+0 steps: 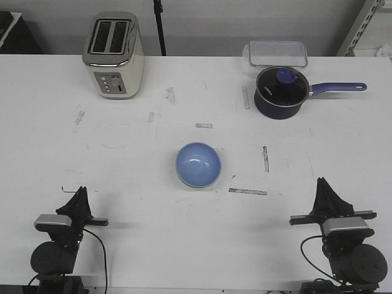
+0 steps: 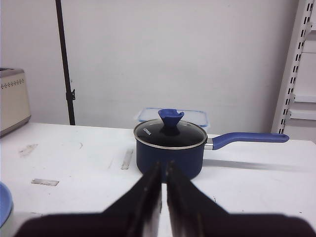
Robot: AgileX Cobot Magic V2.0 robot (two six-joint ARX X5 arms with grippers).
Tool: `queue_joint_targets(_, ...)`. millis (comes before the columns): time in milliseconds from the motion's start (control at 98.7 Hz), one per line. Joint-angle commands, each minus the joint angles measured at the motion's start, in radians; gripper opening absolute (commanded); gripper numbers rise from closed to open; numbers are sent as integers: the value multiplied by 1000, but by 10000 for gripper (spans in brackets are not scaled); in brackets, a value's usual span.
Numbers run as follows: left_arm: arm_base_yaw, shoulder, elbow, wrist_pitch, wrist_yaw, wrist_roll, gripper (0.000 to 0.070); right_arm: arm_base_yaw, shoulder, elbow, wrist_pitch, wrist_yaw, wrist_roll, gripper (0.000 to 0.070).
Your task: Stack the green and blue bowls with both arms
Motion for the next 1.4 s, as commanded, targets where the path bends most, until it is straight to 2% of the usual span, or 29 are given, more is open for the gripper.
queue_joint_targets(0,1,-2,-22,13,1,8,1,-1,-2,5,10,0,13,9)
queue_joint_targets(486,1,-2,-22,14,1,8,2,-1,-2,5,10,0,13,9)
queue_joint_targets(598,1,-2,-22,13,1,8,1,-8,-17,-2,8,24,13,9)
queue_joint_targets(689,1,-2,-22,13,1,8,2,-31,-29,-17,12,0,13,9)
queue_joint_targets(851,1,-2,-22,13,1,8,2,-64,-55,-91,53,-14,14,9)
queue_joint_targets(1084,1,-2,-22,13,1,8,2,-67,-121,-267,238,-18,20,9)
queue_joint_targets(1387,1,-2,-22,13,1,8,2,-69,-216,-399,244,-15,56,9)
